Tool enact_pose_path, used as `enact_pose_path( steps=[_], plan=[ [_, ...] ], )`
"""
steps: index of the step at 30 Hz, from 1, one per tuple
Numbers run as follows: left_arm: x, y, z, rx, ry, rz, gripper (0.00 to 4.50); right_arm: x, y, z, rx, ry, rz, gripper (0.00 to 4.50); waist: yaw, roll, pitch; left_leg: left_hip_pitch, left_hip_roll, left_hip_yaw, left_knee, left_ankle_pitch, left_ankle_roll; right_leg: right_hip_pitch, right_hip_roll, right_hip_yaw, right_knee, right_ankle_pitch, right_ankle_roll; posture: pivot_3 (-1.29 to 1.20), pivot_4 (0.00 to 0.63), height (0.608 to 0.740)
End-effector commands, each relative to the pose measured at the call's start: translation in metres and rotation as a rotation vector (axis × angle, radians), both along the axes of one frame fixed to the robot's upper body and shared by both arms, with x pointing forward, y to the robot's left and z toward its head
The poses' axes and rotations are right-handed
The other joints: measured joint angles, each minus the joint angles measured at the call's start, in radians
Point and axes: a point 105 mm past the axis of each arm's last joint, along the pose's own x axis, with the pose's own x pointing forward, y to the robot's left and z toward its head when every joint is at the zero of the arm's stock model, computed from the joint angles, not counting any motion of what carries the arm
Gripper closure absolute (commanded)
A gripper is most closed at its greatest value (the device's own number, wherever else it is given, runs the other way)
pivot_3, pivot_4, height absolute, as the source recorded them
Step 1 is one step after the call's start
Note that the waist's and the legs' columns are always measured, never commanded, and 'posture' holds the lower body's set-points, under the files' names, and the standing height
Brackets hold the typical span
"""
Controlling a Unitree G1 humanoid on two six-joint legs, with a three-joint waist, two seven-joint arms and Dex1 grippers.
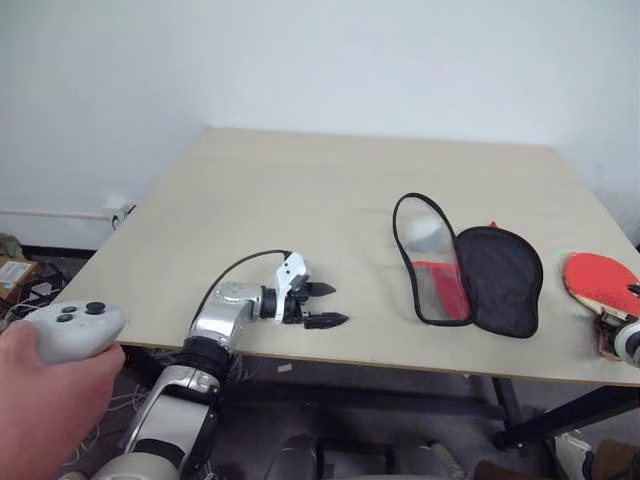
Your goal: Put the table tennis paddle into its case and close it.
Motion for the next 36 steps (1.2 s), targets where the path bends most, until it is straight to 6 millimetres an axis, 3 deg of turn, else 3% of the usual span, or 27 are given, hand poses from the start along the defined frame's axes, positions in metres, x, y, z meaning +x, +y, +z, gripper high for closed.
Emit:
enact_pose_path(
  steps=[1, 5, 8, 9, 13, 16, 20, 24, 36],
  plan=[
    [0.007, -0.005, 0.017, -0.018, -0.061, -0.027, 0.00, 0.011, 0.014, 0.018, -0.003, -0.067, 0.054, 3.38, 0.000, 0.001, 0.000, 0.000, 0.000, 0.000, 0.000, 0.000, 0.000, 0.000, 0.000, 0.000, 0.000, 0.000, 0.000, 0.00, 0.000, 0.740],
    [0.008, -0.008, 0.022, -0.015, -0.065, -0.042, 0.00, 0.021, 0.026, 0.068, -0.103, -0.233, 0.039, 3.38, 0.000, 0.007, 0.001, -0.001, 0.000, 0.000, -0.001, 0.000, 0.000, -0.002, 0.000, 0.000, 0.001, 0.000, 0.000, 0.00, 0.000, 0.740],
    [0.008, -0.010, 0.023, -0.012, -0.060, -0.060, 0.00, 0.037, 0.064, 0.099, -0.057, -0.354, 0.112, 3.38, 0.001, 0.017, 0.004, -0.002, -0.001, 0.001, 0.000, 0.000, 0.000, -0.002, -0.001, 0.001, 0.001, 0.000, 0.001, 0.00, 0.000, 0.740],
    [0.008, -0.011, 0.023, -0.011, -0.057, -0.065, 0.00, 0.040, 0.075, 0.101, -0.028, -0.353, 0.137, 3.38, 0.001, 0.019, 0.004, -0.002, -0.001, 0.001, 0.000, 0.000, 0.000, -0.002, -0.001, 0.001, 0.001, 0.000, 0.001, 0.00, 0.000, 0.740],
    [0.012, -0.015, 0.024, -0.003, -0.053, -0.079, 0.00, 0.054, 0.134, 0.101, 0.005, -0.358, 0.243, 3.38, 0.005, 0.018, 0.004, -0.002, 0.000, -0.002, -0.001, 0.000, 0.000, -0.002, 0.002, 0.000, 0.002, 0.000, 0.001, 0.00, 0.000, 0.740],
    [0.014, -0.016, 0.025, 0.000, -0.051, -0.088, 0.00, 0.057, 0.156, 0.093, 0.043, -0.350, 0.270, 3.38, 0.008, 0.019, 0.004, -0.002, 0.001, -0.004, -0.001, 0.000, 0.000, -0.002, 0.003, -0.001, 0.002, 0.000, 0.001, 0.00, 0.000, 0.740],
    [0.017, -0.019, 0.028, 0.003, -0.056, -0.096, 0.00, 0.052, 0.180, 0.055, 0.057, -0.272, 0.316, 3.38, 0.011, 0.019, 0.005, -0.004, -0.001, -0.004, 0.000, 0.000, 0.000, -0.002, 0.001, -0.001, 0.002, 0.000, 0.001, 0.00, 0.000, 0.740],
    [0.014, -0.020, 0.025, 0.012, -0.050, -0.116, 0.00, 0.042, 0.180, 0.036, 0.026, -0.242, 0.330, 3.38, 0.006, 0.020, 0.005, -0.004, -0.001, -0.004, -0.001, 0.000, 0.000, -0.003, 0.001, -0.001, 0.001, 0.000, 0.001, 0.00, 0.000, 0.740],
    [0.011, -0.021, 0.022, 0.007, -0.039, -0.123, 0.00, 0.032, 0.160, 0.023, -0.017, -0.228, 0.251, 3.38, 0.007, 0.019, 0.005, -0.002, 0.000, -0.004, -0.001, 0.000, 0.000, -0.001, 0.002, -0.001, 0.002, 0.000, 0.001, 0.00, 0.000, 0.740]
  ],
)
